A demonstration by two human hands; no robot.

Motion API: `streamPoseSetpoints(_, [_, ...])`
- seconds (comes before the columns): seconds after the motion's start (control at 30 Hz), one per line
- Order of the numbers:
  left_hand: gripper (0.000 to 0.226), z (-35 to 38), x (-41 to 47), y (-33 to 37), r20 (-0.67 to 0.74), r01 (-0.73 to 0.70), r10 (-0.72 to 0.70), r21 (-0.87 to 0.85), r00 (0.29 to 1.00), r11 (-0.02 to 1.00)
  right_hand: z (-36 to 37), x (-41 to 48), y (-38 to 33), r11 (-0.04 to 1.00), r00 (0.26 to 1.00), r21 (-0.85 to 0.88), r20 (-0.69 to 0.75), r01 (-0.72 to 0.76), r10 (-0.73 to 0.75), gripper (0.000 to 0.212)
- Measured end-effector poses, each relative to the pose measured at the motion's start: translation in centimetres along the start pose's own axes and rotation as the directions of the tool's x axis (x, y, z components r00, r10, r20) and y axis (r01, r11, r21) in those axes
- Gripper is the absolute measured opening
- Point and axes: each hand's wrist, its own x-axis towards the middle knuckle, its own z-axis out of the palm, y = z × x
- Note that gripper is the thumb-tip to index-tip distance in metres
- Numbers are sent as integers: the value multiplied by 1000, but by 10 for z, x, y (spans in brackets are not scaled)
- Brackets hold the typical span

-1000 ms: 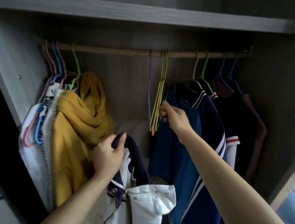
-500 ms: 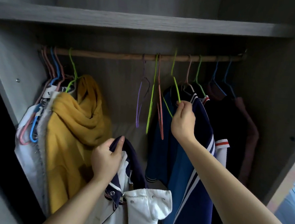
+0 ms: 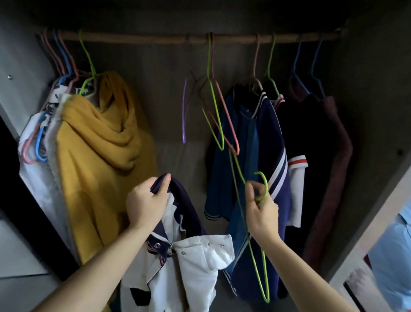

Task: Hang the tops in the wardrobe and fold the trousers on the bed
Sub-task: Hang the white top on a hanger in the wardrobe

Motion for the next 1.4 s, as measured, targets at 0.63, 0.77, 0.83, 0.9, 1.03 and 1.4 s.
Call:
streamPoseSetpoints(0.63, [46, -28, -15, -10, 110, -273, 254, 524, 961, 807, -98, -21, -46, 945, 629, -225, 777, 238, 27, 26])
streamPoseSetpoints(0.77, [42, -37, -12, -8, 144, -401, 387, 535, 910, 743, -100, -24, -64, 954, 621, -181, 784, 237, -6, 27])
streamPoseSetpoints(0.83, [43, -40, -11, -7, 164, -435, 422, 568, 892, 699, -96, -24, -74, 942, 626, -197, 779, 273, -19, 27])
streamPoseSetpoints(0.9, [45, -44, -11, -8, 176, -435, 423, 611, 889, 661, -98, -23, -82, 923, 637, -223, 770, 314, -31, 28])
streamPoseSetpoints(1.03, [48, -57, -9, -16, 182, -429, 438, 699, 880, 572, -112, -20, -87, 936, 585, -204, 811, 287, -3, 27])
streamPoseSetpoints(1.4, [35, -44, -28, 37, 151, -567, 621, 609, 769, 554, 14, -64, -27, 979, 677, -202, 720, -1, 149, 31])
